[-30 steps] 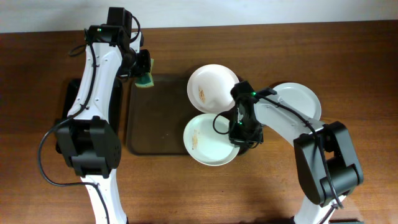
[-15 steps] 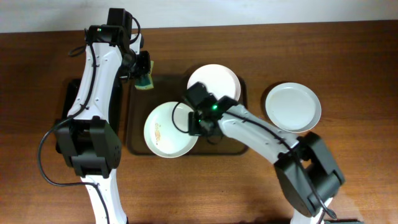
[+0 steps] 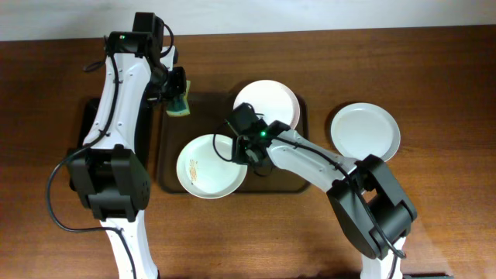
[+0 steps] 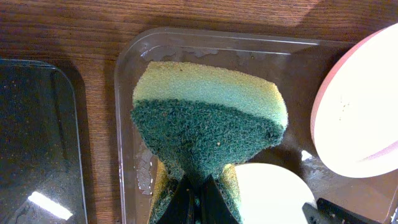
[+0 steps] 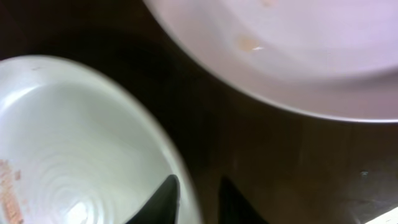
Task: Clean dirty plates on tray and stack at the side
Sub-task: 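Scrub the light blue plate with the sponge in the left gripper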
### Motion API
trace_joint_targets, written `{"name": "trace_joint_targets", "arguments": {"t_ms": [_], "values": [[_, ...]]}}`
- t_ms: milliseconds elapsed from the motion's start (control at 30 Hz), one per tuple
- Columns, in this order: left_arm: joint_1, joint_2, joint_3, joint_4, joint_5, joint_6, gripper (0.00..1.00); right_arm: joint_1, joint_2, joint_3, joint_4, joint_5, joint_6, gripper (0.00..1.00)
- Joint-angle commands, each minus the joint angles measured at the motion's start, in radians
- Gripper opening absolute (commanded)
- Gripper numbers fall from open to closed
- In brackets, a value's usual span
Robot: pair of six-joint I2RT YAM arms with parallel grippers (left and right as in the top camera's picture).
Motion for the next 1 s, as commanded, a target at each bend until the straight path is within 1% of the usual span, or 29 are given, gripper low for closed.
{"name": "trace_joint_targets", "arguments": {"t_ms": [0, 67, 167, 267, 300, 333, 367, 433, 467, 500, 533, 567, 633, 667, 733, 800, 867, 933, 967], "values": [[0.006, -0.006, 0.013, -0.003, 0.011, 0.013, 0.02, -0.007, 0.013, 0.012, -0.004, -0.024, 0.005, 0.09], [0.006, -0.006, 0.013, -0.003, 0.011, 0.013, 0.02, -0.007, 0.024, 0.012, 0.001, -0.024, 0.012, 0.04], [0.006, -0.006, 0.013, -0.004, 0.011, 0.013, 0.02, -0.008, 0.054, 0.013, 0.029, -0.021, 0.072, 0.04], [0.006, -0.006, 0.013, -0.011, 0.011, 0.013, 0.02, -0.008, 0.058, 0.012, 0.045, -0.021, 0.072, 0.04], [0.006, -0.006, 0.013, -0.014, 0.011, 0.013, 0.02, -0.008, 0.058, 0.012, 0.048, -0.021, 0.071, 0.07], [0.006, -0.006, 0.013, -0.018, 0.011, 0.013, 0.02, -0.008, 0.058, 0.012, 0.053, -0.016, 0.071, 0.16], [0.006, -0.006, 0.013, -0.028, 0.011, 0.013, 0.02, -0.008, 0.058, 0.012, 0.066, -0.010, 0.071, 0.20], [0.006, -0.006, 0.013, -0.049, 0.011, 0.013, 0.02, -0.008, 0.058, 0.012, 0.079, -0.009, 0.070, 0.20], [0.006, -0.006, 0.013, -0.067, 0.011, 0.014, 0.02, -0.008, 0.058, 0.012, 0.086, -0.010, 0.068, 0.17], [0.005, -0.006, 0.012, -0.087, 0.013, 0.026, 0.02, -0.008, 0.058, 0.012, 0.089, -0.010, 0.068, 0.10], [0.003, -0.006, 0.012, -0.105, 0.020, 0.048, 0.02, -0.008, 0.059, 0.012, 0.089, -0.010, 0.067, 0.04], [0.003, -0.006, 0.011, -0.119, 0.031, 0.072, 0.01, -0.008, 0.060, 0.012, 0.088, -0.010, 0.067, 0.04], [0.003, -0.006, 0.007, -0.165, 0.072, 0.180, 0.01, -0.008, 0.060, 0.012, 0.082, -0.014, 0.064, 0.04], [0.003, -0.006, 0.000, -0.185, 0.071, 0.211, 0.01, -0.008, 0.060, 0.012, 0.082, -0.021, 0.055, 0.04], [0.003, -0.006, -0.041, -0.198, 0.071, 0.235, 0.01, -0.008, 0.060, 0.012, 0.083, -0.034, 0.043, 0.04], [0.003, -0.006, -0.118, -0.160, 0.071, 0.243, 0.01, -0.008, 0.060, 0.012, 0.086, -0.045, 0.036, 0.04], [0.002, -0.006, -0.234, -0.093, 0.072, 0.285, 0.01, -0.008, 0.060, 0.012, 0.086, -0.048, 0.029, 0.04], [0.002, -0.006, -0.336, -0.005, 0.105, 0.369, 0.01, -0.008, 0.060, 0.012, 0.086, -0.048, 0.029, 0.04], [0.000, -0.006, -0.392, 0.059, 0.151, 0.426, 0.01, -0.008, 0.060, 0.012, 0.086, -0.048, 0.029, 0.04]]}}
